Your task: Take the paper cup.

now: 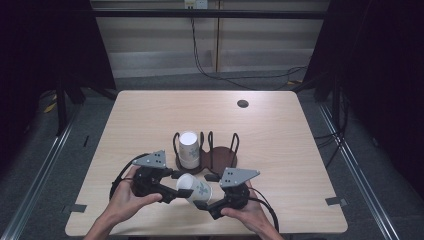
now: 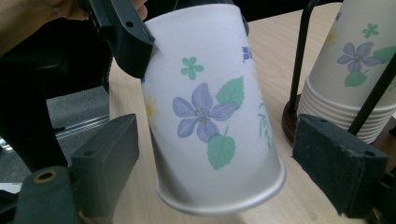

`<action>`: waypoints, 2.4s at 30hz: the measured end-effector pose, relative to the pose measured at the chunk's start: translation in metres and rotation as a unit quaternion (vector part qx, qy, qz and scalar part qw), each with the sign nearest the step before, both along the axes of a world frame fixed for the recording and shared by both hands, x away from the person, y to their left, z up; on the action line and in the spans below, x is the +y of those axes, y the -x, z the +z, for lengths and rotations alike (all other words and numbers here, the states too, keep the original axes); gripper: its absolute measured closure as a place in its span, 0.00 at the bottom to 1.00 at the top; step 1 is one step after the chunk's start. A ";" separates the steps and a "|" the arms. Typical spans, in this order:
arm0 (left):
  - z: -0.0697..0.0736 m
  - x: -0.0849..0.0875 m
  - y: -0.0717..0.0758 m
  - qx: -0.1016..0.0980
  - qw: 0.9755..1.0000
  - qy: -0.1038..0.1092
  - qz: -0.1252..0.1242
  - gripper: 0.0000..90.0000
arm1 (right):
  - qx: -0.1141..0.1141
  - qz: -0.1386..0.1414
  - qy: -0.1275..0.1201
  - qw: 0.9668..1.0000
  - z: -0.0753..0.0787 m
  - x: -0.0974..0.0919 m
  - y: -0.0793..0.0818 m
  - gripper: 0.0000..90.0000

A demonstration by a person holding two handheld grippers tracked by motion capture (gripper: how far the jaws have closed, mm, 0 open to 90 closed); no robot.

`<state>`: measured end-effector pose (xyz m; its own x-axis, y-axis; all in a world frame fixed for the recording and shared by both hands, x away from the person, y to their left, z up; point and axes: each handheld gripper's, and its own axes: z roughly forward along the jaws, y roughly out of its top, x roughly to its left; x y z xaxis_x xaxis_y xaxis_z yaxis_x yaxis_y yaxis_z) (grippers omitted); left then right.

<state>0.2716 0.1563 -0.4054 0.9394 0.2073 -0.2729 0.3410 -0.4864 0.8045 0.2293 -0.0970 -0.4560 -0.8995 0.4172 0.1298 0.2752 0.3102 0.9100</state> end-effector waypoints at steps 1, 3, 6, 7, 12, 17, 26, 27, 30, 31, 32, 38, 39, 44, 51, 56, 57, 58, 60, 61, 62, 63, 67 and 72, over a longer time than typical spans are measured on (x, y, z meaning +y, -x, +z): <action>0.000 -0.001 0.001 -0.002 1.000 -0.002 -0.001 0.42 | 0.000 0.002 -0.002 1.000 -0.001 0.000 0.000 0.16; 0.001 -0.002 0.001 -0.001 1.000 0.000 -0.004 0.42 | 0.000 0.004 -0.004 1.000 -0.002 0.001 0.001 0.17; 0.003 -0.001 0.002 -0.003 1.000 0.006 -0.006 0.42 | -0.001 0.009 0.005 1.000 -0.003 0.003 0.001 0.22; 0.003 0.000 0.002 -0.003 1.000 0.008 -0.006 0.42 | -0.001 0.007 0.008 1.000 -0.003 0.004 0.001 0.22; 0.002 -0.002 0.002 0.000 1.000 0.006 -0.008 0.42 | -0.005 0.009 0.008 1.000 -0.005 0.008 0.003 0.24; 0.002 0.000 0.000 0.006 1.000 0.010 -0.010 0.41 | -0.007 0.012 0.010 1.000 -0.005 0.008 0.003 0.28; -0.001 0.002 -0.004 0.018 1.000 0.016 -0.011 0.40 | -0.007 0.018 0.015 1.000 -0.004 0.006 0.002 0.32; -0.001 0.002 -0.004 0.016 1.000 0.015 -0.010 0.40 | -0.008 0.019 0.018 1.000 -0.004 0.006 0.002 0.32; 0.000 0.002 -0.003 0.011 1.000 0.014 -0.010 0.40 | -0.008 0.019 0.020 1.000 -0.003 0.003 0.002 0.33; 0.000 0.002 -0.003 0.009 1.000 0.012 -0.012 0.40 | -0.007 0.020 0.020 1.000 -0.003 0.002 0.002 0.33; 0.000 0.001 -0.003 0.010 1.000 0.012 -0.012 0.39 | -0.006 0.021 0.021 1.000 -0.002 0.002 0.003 0.33; -0.002 -0.003 -0.002 0.017 1.000 0.005 -0.015 0.24 | -0.006 0.020 0.023 1.000 0.000 -0.001 0.003 0.34; -0.002 -0.002 -0.003 0.018 1.000 0.006 -0.015 0.23 | -0.005 0.020 0.023 1.000 0.001 -0.002 0.003 0.34; -0.002 0.001 -0.004 0.012 1.000 0.005 -0.011 0.19 | 0.000 0.016 0.028 0.999 0.001 -0.004 0.001 0.34; 0.004 0.004 -0.001 -0.022 0.999 -0.022 -0.017 0.22 | 0.012 0.006 0.040 0.999 0.000 -0.005 -0.003 0.35; 0.006 0.010 -0.003 -0.035 0.999 -0.023 -0.008 0.21 | 0.019 0.006 0.049 0.999 0.001 -0.004 -0.004 0.36; 0.005 0.011 -0.004 -0.033 0.999 -0.024 -0.009 0.21 | 0.022 0.008 0.050 0.998 0.001 -0.005 -0.005 0.36; 0.004 0.011 -0.006 -0.030 0.999 -0.030 -0.012 0.21 | 0.026 0.007 0.051 0.998 0.002 -0.005 -0.006 0.36; 0.001 0.010 -0.007 -0.033 0.999 -0.036 -0.012 0.22 | 0.029 0.003 0.051 0.998 0.002 -0.006 -0.007 0.36; 0.000 0.010 -0.007 -0.033 0.999 -0.035 -0.013 0.22 | 0.028 0.002 0.052 0.998 0.003 -0.006 -0.008 0.36; -0.002 0.010 -0.007 -0.033 0.999 -0.038 -0.015 0.22 | 0.028 0.001 0.055 0.998 0.004 -0.007 -0.008 0.36; -0.003 0.009 -0.007 -0.032 0.998 -0.046 -0.017 0.22 | 0.030 -0.002 0.059 0.998 0.005 -0.007 -0.008 0.36; -0.003 0.007 -0.007 -0.038 0.998 -0.045 -0.020 0.22 | 0.028 0.001 0.080 0.996 0.010 -0.008 -0.012 0.36; -0.004 0.006 -0.007 -0.049 0.998 -0.048 -0.013 0.22 | 0.032 0.003 0.097 0.995 0.017 -0.011 -0.019 0.36</action>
